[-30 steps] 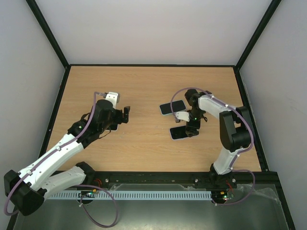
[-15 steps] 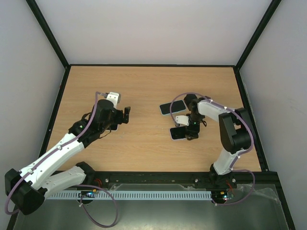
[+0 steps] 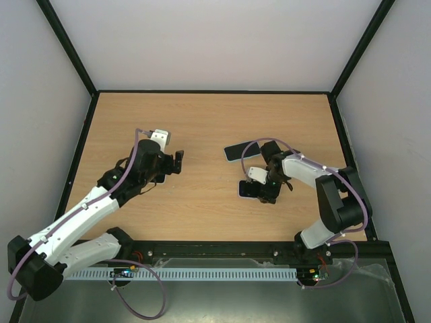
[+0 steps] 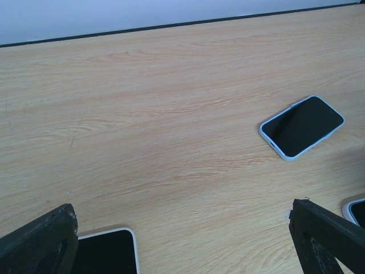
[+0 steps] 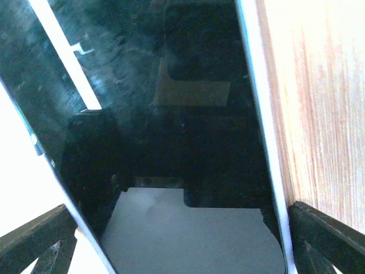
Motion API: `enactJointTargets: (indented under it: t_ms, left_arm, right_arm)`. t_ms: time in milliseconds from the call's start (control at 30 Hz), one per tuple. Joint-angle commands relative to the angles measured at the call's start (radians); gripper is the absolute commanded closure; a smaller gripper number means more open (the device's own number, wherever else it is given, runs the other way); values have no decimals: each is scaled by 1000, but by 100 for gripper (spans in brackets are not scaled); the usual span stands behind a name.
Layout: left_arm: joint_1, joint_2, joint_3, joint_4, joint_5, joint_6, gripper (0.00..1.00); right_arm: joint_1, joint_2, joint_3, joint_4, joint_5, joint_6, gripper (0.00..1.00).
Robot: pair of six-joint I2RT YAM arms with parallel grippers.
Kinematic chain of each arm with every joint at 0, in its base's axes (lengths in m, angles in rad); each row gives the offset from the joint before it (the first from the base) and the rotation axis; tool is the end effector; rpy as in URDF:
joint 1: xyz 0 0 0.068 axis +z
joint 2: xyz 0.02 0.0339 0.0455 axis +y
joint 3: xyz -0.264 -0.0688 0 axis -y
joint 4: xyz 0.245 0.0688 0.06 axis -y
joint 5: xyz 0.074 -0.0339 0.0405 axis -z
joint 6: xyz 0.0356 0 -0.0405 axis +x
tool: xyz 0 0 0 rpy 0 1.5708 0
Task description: Take the phone out of the phone case
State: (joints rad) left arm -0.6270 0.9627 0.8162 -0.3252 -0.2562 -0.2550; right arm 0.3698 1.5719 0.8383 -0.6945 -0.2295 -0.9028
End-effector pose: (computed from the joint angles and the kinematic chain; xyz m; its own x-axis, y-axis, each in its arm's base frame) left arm 0.1809 -0.1200 0.3045 -0.4531 0.0270 -0.8910 0.2795 0.9534 -0.1133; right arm 0.2375 0.1008 0.1505 -0.2717 -0.9252 -0.2649 -0.9612 0.2743 0.0278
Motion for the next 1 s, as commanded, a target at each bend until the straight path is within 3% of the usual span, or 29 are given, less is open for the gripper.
enactJointTargets:
  t_ms: [0, 167, 300, 400, 633, 867, 900, 967]
  left_arm:
    - [5, 15, -13, 12, 9, 6, 0]
    - [5, 28, -14, 17, 12, -23, 0]
    - [-2, 55, -21, 54, 62, -179, 0]
    - [-36, 92, -55, 129, 97, -325, 0]
    - [-139, 219, -66, 369, 84, -575, 3]
    - [-143, 342, -22, 410, 79, -609, 4]
    - [-143, 343, -23, 411, 85, -604, 4]
    - [-143, 339, -33, 426, 119, -584, 3]
  right_arm:
    - [15, -2, -31, 35, -4, 98, 8]
    - [15, -4, -8, 13, -10, 130, 27]
    - [15, -103, 30, -22, -91, 210, 38]
    - [15, -194, 64, -18, -188, 316, 46]
    - [16, -293, 76, 150, -291, 640, 57]
    - [15, -267, 44, 158, -218, 632, 56]
    - [15, -268, 38, 150, -202, 612, 52]
    - [15, -261, 43, 99, -191, 535, 31]
